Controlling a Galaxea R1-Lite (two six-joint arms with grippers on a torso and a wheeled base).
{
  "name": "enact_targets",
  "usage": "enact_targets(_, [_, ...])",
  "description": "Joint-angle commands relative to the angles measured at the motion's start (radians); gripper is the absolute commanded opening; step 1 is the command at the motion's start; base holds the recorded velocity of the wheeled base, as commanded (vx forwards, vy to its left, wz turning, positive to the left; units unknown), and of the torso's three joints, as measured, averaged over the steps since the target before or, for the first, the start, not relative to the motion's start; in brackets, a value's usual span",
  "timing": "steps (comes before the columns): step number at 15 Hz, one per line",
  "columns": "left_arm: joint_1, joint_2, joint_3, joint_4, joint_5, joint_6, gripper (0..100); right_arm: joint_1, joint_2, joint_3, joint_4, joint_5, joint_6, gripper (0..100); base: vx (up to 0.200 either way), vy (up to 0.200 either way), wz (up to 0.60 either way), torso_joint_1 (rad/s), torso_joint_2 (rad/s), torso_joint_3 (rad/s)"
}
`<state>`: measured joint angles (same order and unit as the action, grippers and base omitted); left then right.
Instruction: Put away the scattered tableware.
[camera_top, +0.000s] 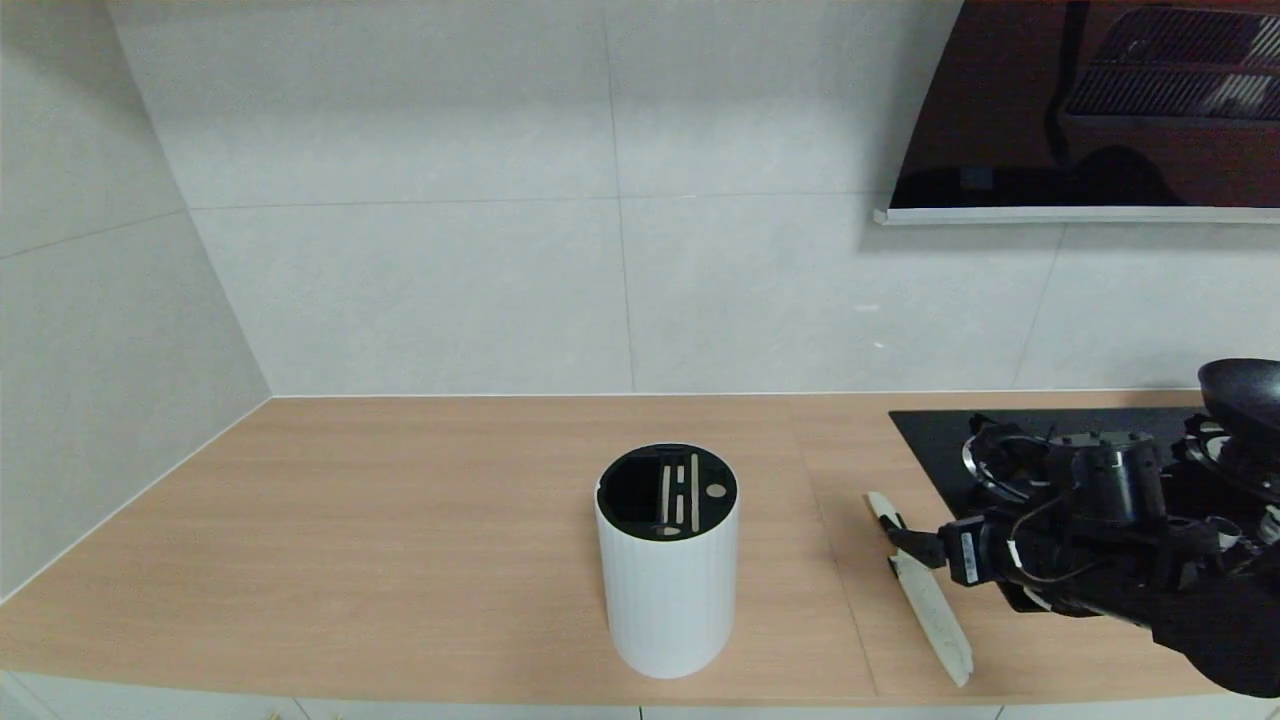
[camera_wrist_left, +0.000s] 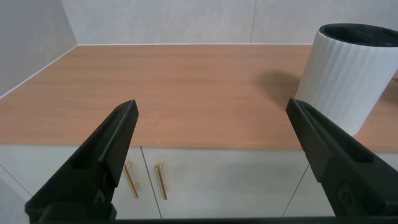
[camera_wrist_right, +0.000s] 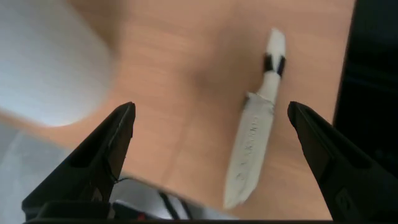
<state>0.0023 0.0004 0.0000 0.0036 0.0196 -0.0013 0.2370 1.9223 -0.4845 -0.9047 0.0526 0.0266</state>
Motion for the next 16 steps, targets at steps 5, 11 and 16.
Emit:
enact_targets(5, [-0.001, 0.000, 0.000, 0.001, 0.000, 0.000, 100, -0.035, 0.277, -0.025, -0.051, -0.080, -0.004, 100, 0.000, 0.000, 0.00, 0.000, 0.00, 0.000])
enact_targets(11, [0.001, 0.000, 0.000, -0.001, 0.000, 0.000, 100, -0.015, 0.446, -0.146, -0.115, -0.102, -0.004, 100, 0.000, 0.000, 0.00, 0.000, 0.00, 0.000])
enact_targets(16, [-0.001, 0.000, 0.000, -0.001, 0.000, 0.000, 100, -0.019, 0.507, -0.195, -0.151, -0.142, -0.001, 100, 0.000, 0.000, 0.00, 0.000, 0.00, 0.000])
